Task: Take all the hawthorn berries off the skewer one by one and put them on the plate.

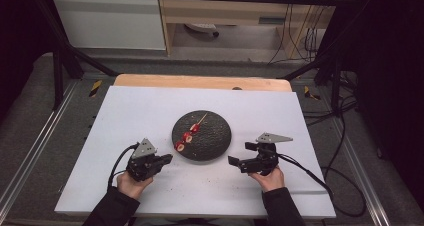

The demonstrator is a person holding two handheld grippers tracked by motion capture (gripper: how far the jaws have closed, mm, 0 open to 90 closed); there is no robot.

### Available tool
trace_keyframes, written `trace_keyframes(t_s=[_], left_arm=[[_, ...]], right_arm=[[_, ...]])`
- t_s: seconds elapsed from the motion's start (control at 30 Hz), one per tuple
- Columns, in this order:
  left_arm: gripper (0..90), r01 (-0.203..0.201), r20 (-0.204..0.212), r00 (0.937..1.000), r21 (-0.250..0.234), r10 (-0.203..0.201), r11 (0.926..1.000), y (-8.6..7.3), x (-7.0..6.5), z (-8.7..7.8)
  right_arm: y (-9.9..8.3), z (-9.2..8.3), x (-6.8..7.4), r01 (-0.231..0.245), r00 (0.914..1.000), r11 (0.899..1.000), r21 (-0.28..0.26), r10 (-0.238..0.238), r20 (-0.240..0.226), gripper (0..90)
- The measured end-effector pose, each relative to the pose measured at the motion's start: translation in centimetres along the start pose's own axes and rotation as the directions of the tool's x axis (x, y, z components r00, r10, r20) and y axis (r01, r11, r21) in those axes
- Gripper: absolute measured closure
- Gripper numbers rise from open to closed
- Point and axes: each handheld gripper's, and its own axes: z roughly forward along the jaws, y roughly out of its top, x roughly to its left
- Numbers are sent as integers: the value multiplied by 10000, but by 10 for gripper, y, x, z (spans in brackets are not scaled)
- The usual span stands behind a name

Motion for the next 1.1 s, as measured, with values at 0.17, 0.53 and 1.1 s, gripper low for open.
trace_keyframes(t_s=[0.17,0.53,1.1], left_arm=[[879,-40,28,10000,-62,40,10000,-2,-3,-1],[879,-259,169,9995,-166,262,9995,2,-14,4],[879,-878,469,9949,-285,891,9957,12,-43,18]], right_arm=[[6,11,6,-200,9996,9998,-30,199,-192,27],[17,23,11,-778,9957,9952,-594,746,-546,32],[29,31,16,-1154,9890,9899,-821,1068,-1026,80]])
